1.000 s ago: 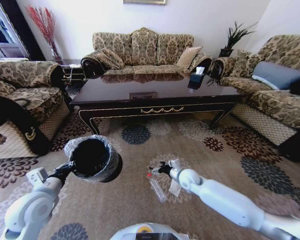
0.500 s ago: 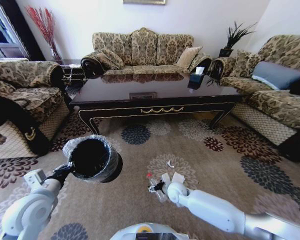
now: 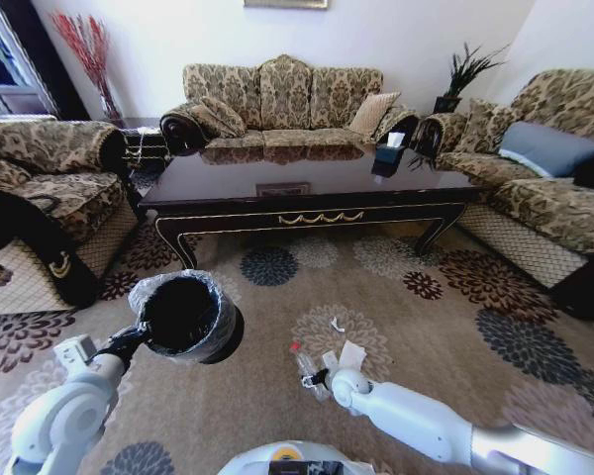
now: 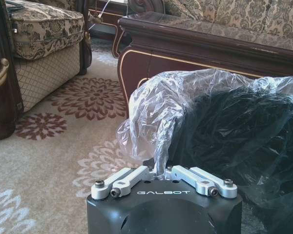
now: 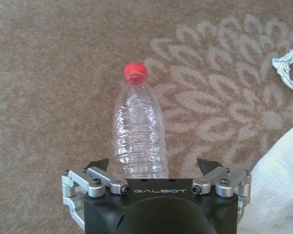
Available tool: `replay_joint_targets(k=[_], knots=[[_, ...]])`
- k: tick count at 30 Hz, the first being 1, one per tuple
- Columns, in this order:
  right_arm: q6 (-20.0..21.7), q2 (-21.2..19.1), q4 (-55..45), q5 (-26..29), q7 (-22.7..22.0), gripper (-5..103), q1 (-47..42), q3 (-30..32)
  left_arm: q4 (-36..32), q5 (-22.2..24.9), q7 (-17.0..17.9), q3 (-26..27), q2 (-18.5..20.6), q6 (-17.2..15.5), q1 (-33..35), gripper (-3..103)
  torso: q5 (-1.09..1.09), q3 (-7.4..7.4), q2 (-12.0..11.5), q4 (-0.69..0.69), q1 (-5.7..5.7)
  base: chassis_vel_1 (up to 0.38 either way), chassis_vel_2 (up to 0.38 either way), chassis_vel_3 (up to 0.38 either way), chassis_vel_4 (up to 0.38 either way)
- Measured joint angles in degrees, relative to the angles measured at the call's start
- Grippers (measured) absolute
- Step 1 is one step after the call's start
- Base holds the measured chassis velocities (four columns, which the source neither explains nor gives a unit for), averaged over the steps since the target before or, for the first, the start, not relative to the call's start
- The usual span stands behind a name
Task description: Move to the front of the table and pick up the trash from the floor, then place it into the trash bin.
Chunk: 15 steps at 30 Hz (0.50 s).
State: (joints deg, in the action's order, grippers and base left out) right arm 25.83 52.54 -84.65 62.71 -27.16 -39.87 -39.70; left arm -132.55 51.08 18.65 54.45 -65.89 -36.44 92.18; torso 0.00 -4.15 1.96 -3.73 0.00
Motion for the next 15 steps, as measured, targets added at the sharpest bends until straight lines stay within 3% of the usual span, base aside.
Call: replay_joint_targets(k=[3,6,9,12,14,15], knots=[[0.0,0.4,1.0,-0.5,0.2,94,-0.1,0.0,0.1,0.0,0.0,0.0,0.1,0.0,0.0,3,0.0,0.0,0.0,0.01,0.0,0.0,0.0,0.0,0.0],[0.2,0.6,2.2,-1.5,0.4,78,-0.5,-0.1,0.2,0.0,-0.1,-0.1,0.3,0.0,0.0,3,0.0,0.0,0.0,0.0,0.0,0.0,0.0,0.0,0.0],[0.4,0.7,2.8,-1.8,0.4,72,-0.8,-0.3,0.2,0.1,-0.1,-0.1,0.4,0.0,-0.2,3,0.0,0.0,0.0,0.0,0.0,0.0,0.0,0.0,0.0],[0.4,0.8,3.3,-2.5,0.5,55,-1.1,-0.3,0.3,0.2,-0.1,-0.2,0.5,0.1,-0.3,3,0.0,0.0,0.0,0.01,0.0,0.0,0.0,0.0,0.0],[0.4,0.8,3.2,-2.7,0.6,55,-1.2,-0.2,0.3,0.2,-0.2,-0.3,0.5,0.1,-0.3,3,0.0,0.01,0.0,0.01,0.0,0.0,0.0,0.0,0.0],[0.2,0.7,3.1,-2.8,0.6,51,-1.3,-0.1,0.4,0.2,-0.2,-0.4,0.5,0.1,-0.4,3,0.0,0.01,0.0,0.01,-0.01,0.0,0.0,0.0,0.0]])
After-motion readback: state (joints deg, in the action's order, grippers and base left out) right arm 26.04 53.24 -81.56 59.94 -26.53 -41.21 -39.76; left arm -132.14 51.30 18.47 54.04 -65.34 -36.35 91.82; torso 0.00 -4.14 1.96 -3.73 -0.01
